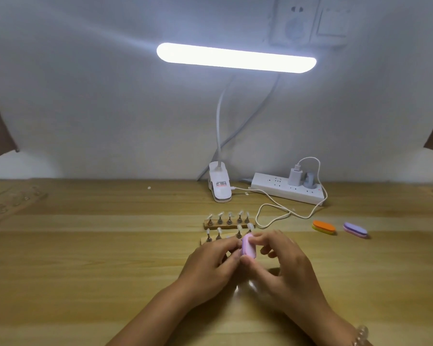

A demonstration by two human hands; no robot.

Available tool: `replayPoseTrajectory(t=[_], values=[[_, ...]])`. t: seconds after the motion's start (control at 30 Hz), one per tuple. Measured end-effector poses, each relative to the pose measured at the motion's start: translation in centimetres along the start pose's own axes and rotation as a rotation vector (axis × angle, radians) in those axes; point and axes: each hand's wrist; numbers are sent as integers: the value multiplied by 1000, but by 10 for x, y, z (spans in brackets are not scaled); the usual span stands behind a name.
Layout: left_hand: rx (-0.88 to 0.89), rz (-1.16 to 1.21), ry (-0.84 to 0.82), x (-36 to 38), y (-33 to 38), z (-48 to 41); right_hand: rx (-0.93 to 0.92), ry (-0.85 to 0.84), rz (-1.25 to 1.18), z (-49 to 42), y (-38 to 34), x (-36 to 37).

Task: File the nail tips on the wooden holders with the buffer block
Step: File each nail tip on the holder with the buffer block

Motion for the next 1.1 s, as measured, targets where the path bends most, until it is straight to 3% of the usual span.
replayPoseTrajectory(t=[0.07,0.2,0.33,0.47,0.57,0.77,1.1], values=[[5,19,6,0,0,-1,-31,-24,-9,1,-3,2],[25,45,25,0,-1,-1,117,-3,-34,0,3,-2],[19,36,14,-1,-2,-1,-4,-48,23,2,-5,0],[19,33,9,-1,-3,-1,143,-13,-7,0,5,-5],[15,50,12,-1,-2,-1,48,-38,59,2,-2,-4],[21,107,21,0,-2,-1,217,-85,-127,0,5,-6],[24,181,44,-2,-3,-3,172,-159,-277,0,2,-5]])
Point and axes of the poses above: each hand's wrist, its own z-axis away from the middle knuckle, its own x-axis out of the palm, y = z × x, and after that the axes turned 15 degrees about -y, right-handed
